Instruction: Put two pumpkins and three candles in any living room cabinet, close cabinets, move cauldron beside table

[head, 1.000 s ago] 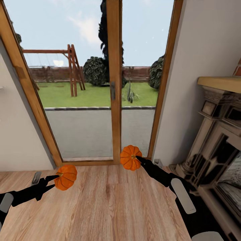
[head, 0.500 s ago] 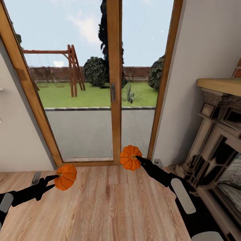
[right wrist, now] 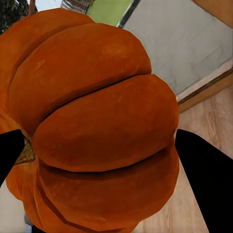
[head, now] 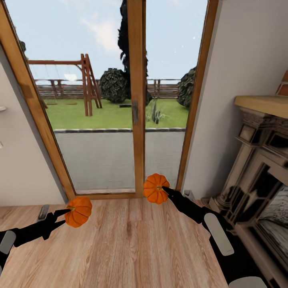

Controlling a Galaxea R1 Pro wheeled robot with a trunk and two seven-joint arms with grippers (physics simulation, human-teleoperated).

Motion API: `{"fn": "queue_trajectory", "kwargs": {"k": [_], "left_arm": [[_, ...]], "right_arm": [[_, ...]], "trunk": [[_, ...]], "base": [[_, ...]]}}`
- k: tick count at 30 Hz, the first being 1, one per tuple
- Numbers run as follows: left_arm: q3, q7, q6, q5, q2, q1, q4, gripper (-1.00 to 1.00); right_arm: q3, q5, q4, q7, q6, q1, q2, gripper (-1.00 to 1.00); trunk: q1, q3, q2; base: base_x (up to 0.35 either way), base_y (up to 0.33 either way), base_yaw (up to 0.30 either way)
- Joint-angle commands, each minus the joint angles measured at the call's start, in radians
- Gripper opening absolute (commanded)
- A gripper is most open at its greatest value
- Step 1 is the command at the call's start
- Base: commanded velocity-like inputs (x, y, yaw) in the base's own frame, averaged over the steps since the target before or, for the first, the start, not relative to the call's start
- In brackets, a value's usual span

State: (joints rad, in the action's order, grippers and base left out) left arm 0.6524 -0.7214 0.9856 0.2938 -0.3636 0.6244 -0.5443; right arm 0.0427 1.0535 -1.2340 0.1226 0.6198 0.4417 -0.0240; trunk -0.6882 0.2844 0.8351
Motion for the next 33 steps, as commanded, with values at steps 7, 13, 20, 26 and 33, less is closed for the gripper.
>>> {"fn": "queue_trajectory", "kwargs": {"k": [7, 13, 20, 26, 33], "left_arm": [[0.000, 0.003, -0.001, -0.001, 0.000, 0.000, 0.000, -1.00], [0.000, 0.003, -0.001, -0.001, 0.000, 0.000, 0.000, -1.00], [0.000, 0.003, 0.000, 0.002, 0.000, 0.000, 0.000, -1.00], [0.000, 0.003, 0.001, 0.002, 0.000, 0.000, 0.000, -1.00], [0.000, 0.003, 0.001, 0.003, 0.000, 0.000, 0.000, -1.00]], "right_arm": [[0.000, 0.000, 0.000, -0.004, 0.000, 0.000, 0.001, -1.00], [0.000, 0.000, 0.001, -0.004, 0.000, 0.000, 0.001, -1.00], [0.000, 0.000, 0.001, -0.004, 0.000, 0.000, 0.000, -1.00], [0.000, 0.000, 0.002, -0.004, 0.000, 0.000, 0.001, -1.00], [0.000, 0.000, 0.002, -0.004, 0.000, 0.000, 0.000, -1.00]], "trunk": [[0.027, -0.022, -0.049], [0.050, -0.041, -0.091], [0.054, -0.044, -0.098], [0.054, -0.044, -0.098], [0.054, -0.044, -0.098]], "base": [[0.000, 0.000, 0.000], [0.000, 0.000, 0.000], [0.000, 0.000, -0.001], [-0.128, 0.066, -0.191], [-0.238, 0.185, -0.277]]}}
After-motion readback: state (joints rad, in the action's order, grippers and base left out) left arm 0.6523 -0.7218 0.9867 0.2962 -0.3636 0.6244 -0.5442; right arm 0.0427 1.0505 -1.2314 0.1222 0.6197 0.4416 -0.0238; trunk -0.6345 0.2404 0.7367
